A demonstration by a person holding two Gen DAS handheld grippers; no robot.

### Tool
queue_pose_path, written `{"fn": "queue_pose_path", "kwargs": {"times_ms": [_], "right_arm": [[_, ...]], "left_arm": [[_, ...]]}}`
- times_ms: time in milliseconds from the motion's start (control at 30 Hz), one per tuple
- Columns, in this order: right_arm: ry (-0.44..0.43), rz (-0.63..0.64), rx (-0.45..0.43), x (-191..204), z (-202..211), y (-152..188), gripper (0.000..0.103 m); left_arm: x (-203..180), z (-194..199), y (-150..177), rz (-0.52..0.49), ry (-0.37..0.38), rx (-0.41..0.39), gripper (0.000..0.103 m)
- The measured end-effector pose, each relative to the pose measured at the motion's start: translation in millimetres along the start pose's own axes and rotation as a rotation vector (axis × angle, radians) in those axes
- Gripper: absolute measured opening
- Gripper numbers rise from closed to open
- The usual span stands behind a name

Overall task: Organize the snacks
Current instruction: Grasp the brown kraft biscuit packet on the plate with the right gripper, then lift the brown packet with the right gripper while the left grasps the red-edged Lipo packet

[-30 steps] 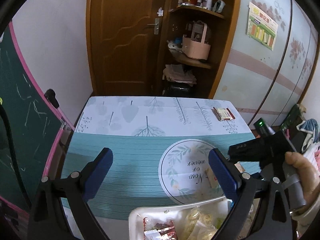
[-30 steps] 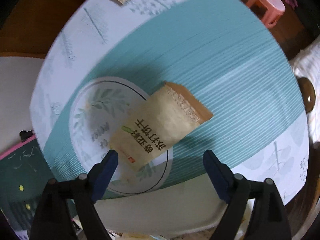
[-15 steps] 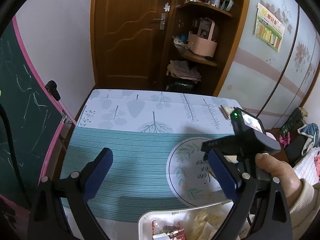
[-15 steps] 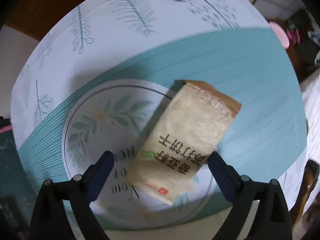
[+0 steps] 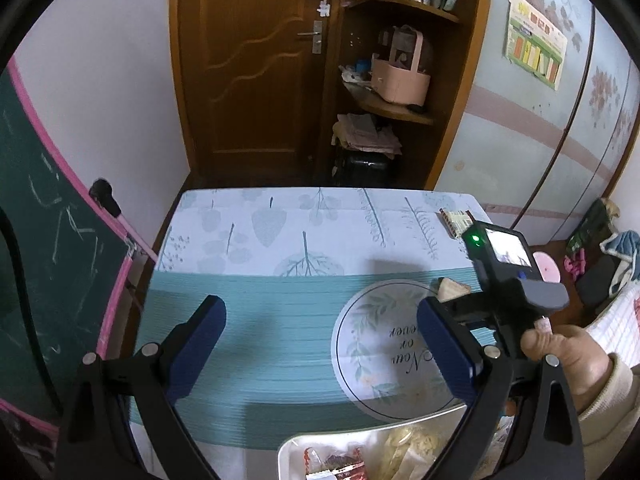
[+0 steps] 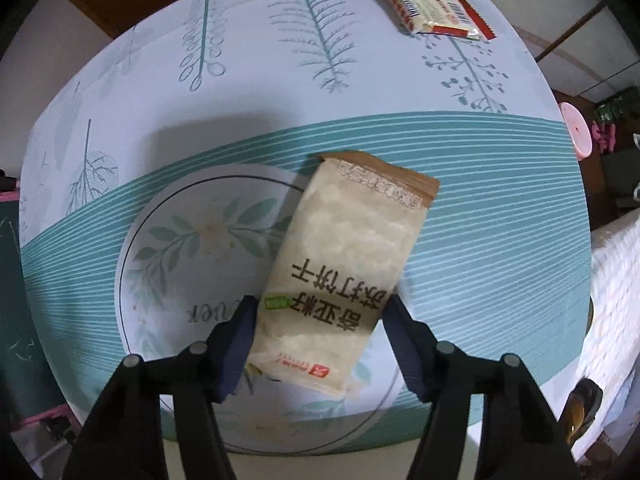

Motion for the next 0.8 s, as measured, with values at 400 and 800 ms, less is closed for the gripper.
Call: {"fn": "queue_pose_path", "kwargs": {"times_ms": [400,800], "right_arm": [[-0.289,-0.077,-0.154,-95,54,12,0.058],[-0.433,-0.087,-0.409,-199,197,-15,0.058]], "left_arm": [[-103,39,-92,-0.281,-0.081,-0.003,0.096],[-220,5,-156,-0.531,-0.155,0.025,0.096]]}}
Point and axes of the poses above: each gripper's, at about its wrist camera, not at the fingertips, and z roughly against the way its jaws point, x to its left, y to its underside, the point moved 5 cm from there along -z, roughly the way its jaws point, and after that the axes turned 15 degrees about x, right-handed, at the moved point
